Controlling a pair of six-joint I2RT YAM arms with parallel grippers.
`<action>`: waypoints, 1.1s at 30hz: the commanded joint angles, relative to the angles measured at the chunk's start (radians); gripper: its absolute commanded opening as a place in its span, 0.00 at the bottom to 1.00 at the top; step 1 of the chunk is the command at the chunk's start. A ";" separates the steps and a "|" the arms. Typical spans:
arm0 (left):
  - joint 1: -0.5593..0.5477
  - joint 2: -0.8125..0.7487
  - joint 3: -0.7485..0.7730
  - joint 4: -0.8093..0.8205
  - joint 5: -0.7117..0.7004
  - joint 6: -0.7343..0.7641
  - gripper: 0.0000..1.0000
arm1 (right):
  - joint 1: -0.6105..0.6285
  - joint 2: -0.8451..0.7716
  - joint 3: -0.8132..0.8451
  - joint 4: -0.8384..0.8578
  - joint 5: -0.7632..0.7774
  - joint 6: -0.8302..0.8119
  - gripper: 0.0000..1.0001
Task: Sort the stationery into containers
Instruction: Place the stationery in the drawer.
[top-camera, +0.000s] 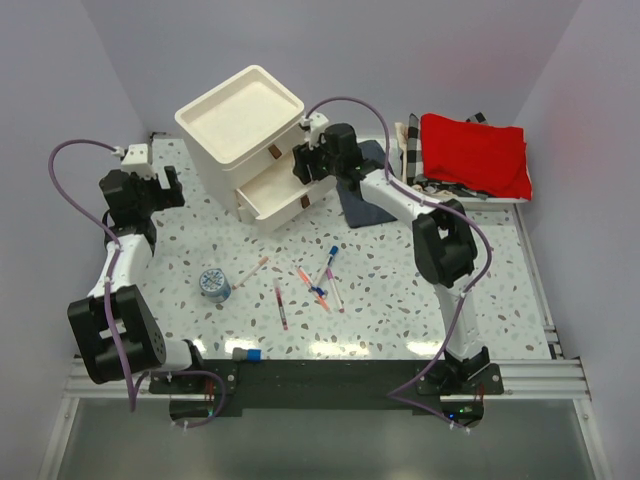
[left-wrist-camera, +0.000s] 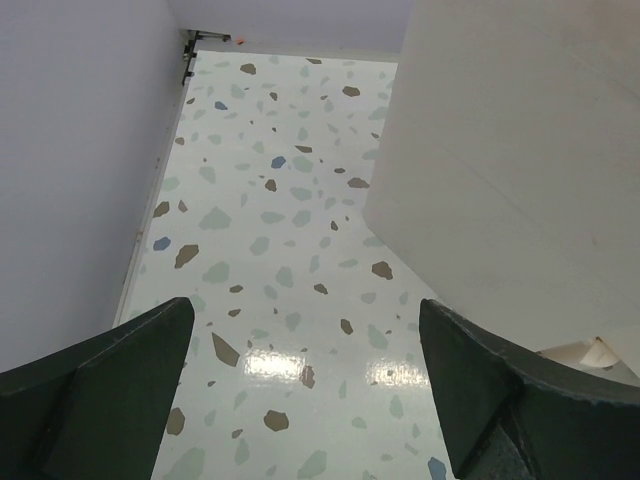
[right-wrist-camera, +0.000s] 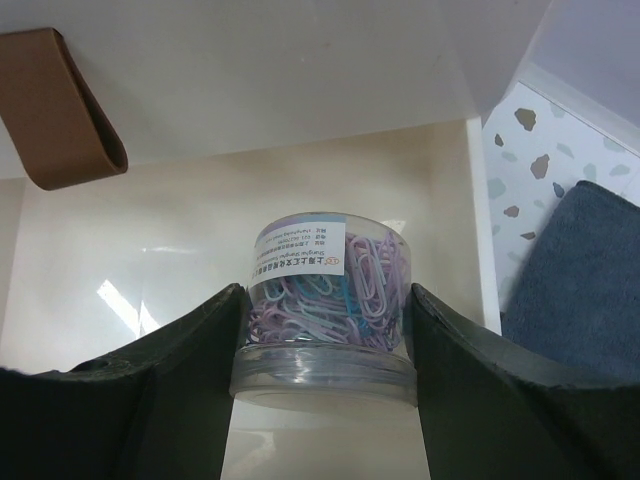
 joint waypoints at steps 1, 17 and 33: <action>0.008 -0.012 0.031 0.001 -0.010 0.024 1.00 | 0.004 -0.043 -0.023 0.071 0.030 0.013 0.43; 0.009 -0.067 0.000 0.032 0.008 0.000 1.00 | 0.004 -0.218 -0.159 0.107 0.055 0.027 0.75; 0.012 -0.205 -0.078 0.021 -0.033 0.021 1.00 | 0.047 -0.471 -0.291 -0.358 -0.492 -0.495 0.89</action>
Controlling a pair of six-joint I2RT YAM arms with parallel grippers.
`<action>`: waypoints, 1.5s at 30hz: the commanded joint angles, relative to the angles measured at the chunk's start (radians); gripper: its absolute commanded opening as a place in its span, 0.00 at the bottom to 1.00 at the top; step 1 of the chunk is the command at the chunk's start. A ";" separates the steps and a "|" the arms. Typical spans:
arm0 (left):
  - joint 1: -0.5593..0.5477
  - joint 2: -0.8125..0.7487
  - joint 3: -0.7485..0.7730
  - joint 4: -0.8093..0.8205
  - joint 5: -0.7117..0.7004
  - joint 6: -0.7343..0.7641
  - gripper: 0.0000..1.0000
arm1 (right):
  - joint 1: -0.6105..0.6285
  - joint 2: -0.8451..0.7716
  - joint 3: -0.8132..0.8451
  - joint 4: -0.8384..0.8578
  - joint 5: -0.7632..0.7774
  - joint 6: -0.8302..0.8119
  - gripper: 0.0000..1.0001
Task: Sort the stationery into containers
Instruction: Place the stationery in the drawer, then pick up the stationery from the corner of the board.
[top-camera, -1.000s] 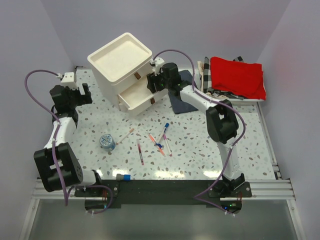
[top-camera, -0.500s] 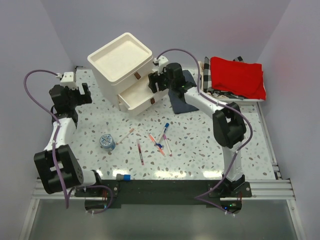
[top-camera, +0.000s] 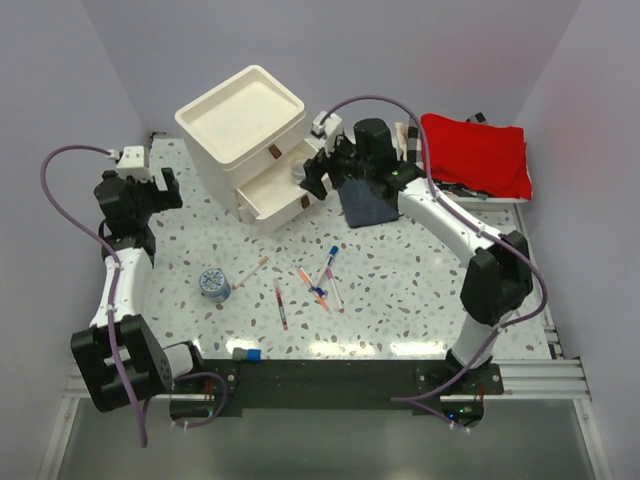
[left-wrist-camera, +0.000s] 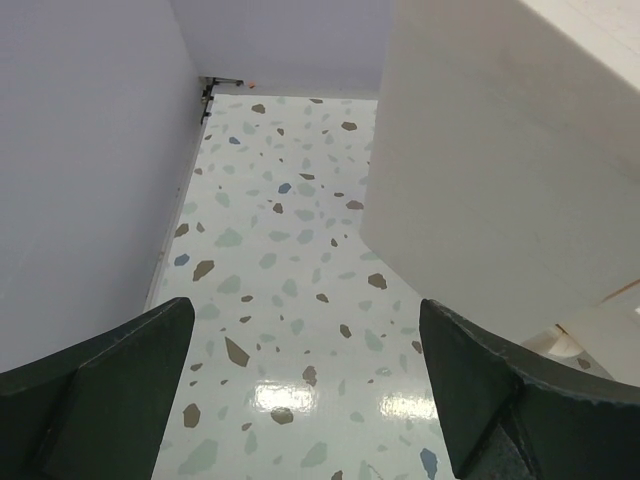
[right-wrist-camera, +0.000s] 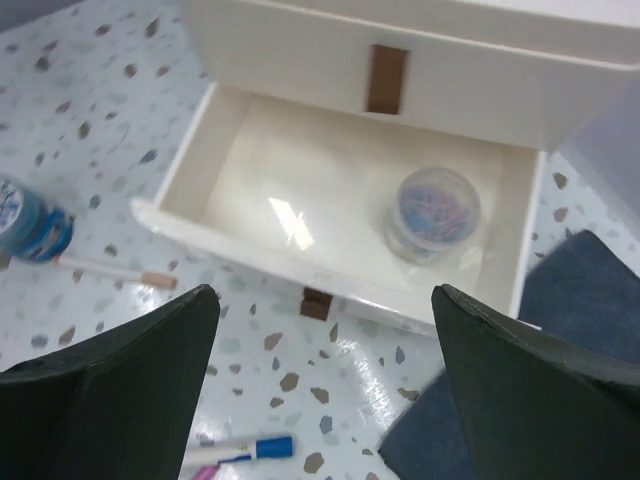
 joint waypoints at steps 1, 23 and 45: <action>0.013 -0.082 -0.042 0.029 -0.042 0.022 1.00 | 0.082 -0.061 -0.045 -0.317 -0.291 -0.365 0.88; 0.218 -0.042 0.109 -0.158 -0.094 -0.146 1.00 | 0.682 0.097 -0.220 -0.066 0.101 -0.120 0.73; 0.278 0.147 0.222 -0.068 -0.078 -0.163 1.00 | 0.819 0.217 -0.224 0.000 0.287 0.087 0.67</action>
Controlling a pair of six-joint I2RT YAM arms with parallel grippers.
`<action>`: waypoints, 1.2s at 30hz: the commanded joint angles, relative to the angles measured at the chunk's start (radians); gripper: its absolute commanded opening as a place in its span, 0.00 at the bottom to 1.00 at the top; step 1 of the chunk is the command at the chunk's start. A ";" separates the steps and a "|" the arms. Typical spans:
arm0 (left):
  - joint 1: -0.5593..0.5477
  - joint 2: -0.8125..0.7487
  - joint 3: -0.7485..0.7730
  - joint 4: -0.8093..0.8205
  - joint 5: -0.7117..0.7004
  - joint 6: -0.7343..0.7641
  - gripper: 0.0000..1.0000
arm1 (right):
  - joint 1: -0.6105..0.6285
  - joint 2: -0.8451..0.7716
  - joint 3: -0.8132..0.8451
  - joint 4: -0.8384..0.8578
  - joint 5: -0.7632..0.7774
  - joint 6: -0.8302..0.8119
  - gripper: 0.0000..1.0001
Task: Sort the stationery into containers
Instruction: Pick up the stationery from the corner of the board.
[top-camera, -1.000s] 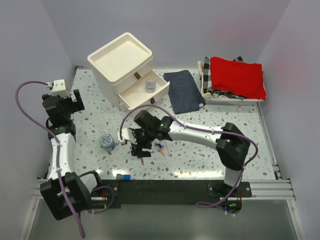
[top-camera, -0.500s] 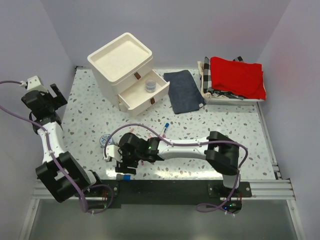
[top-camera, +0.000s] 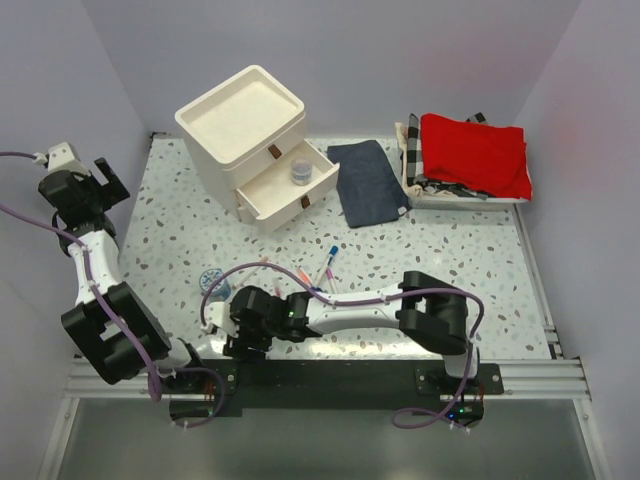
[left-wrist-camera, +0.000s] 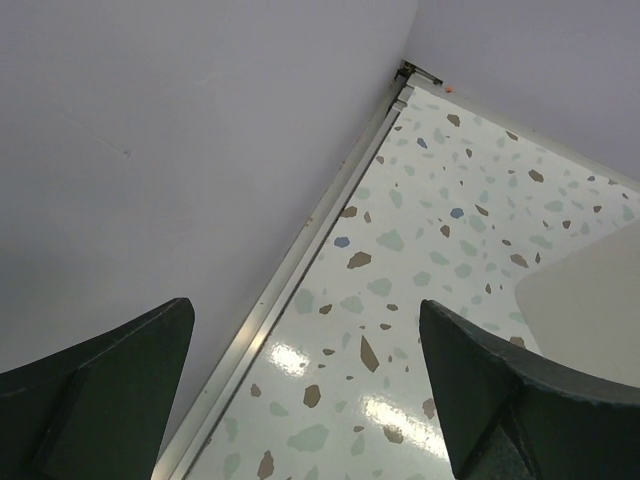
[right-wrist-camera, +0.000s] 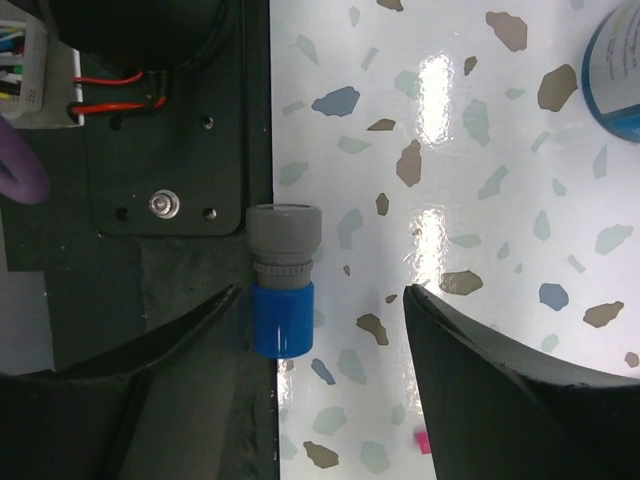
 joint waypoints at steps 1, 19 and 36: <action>0.008 -0.009 0.016 0.075 0.031 -0.020 1.00 | 0.004 0.040 0.000 0.023 0.028 0.028 0.67; 0.006 -0.030 0.007 0.049 0.071 0.031 1.00 | -0.038 0.057 0.045 -0.038 0.002 -0.030 0.26; -0.090 -0.083 0.077 -0.157 0.421 0.184 1.00 | -0.556 -0.112 0.454 -0.316 -0.025 -0.183 0.06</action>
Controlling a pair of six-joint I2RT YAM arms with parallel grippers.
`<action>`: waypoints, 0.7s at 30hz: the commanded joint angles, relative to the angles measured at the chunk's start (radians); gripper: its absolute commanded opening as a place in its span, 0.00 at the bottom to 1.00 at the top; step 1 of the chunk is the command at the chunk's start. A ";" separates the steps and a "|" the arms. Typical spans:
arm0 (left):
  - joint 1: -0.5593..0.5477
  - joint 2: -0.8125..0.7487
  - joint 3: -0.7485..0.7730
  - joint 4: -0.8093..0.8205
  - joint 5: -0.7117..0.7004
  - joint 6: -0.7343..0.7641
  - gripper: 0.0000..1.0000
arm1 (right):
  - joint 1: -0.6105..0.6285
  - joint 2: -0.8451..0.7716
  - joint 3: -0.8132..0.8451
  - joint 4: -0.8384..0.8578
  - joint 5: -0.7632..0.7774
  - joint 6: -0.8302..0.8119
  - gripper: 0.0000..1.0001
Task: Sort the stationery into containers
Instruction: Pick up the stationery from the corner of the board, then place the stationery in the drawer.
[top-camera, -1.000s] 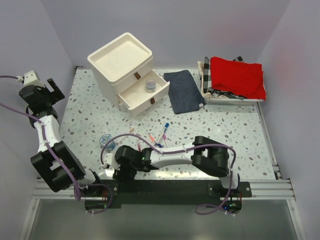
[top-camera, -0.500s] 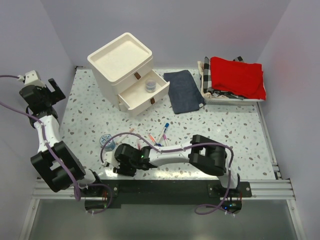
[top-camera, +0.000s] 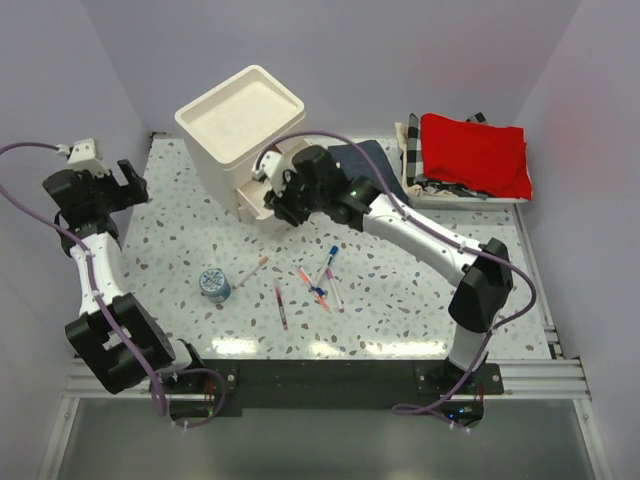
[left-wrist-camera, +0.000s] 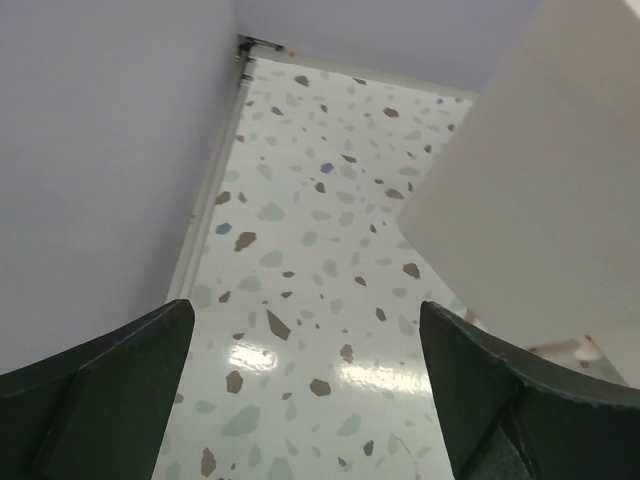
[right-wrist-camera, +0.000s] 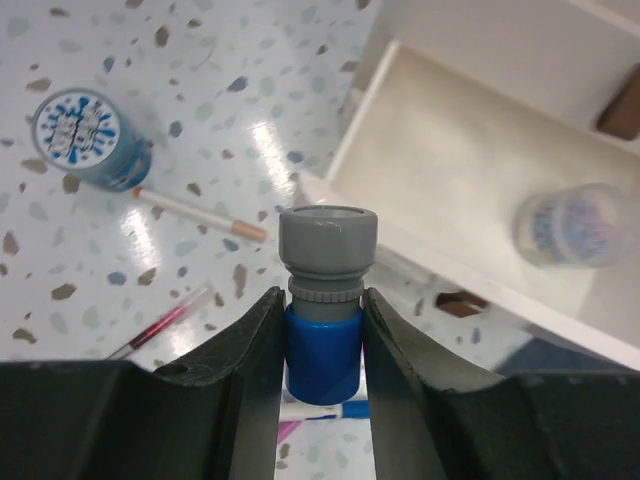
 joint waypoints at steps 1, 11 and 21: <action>-0.076 -0.025 0.094 -0.131 0.145 0.115 1.00 | -0.076 0.082 0.119 0.007 -0.011 -0.020 0.06; -0.128 0.015 0.227 -0.258 0.116 0.153 1.00 | -0.184 0.245 0.285 0.113 -0.115 -0.072 0.08; -0.128 0.034 0.148 -0.224 0.193 0.116 1.00 | -0.164 0.359 0.360 0.085 0.001 -0.090 0.31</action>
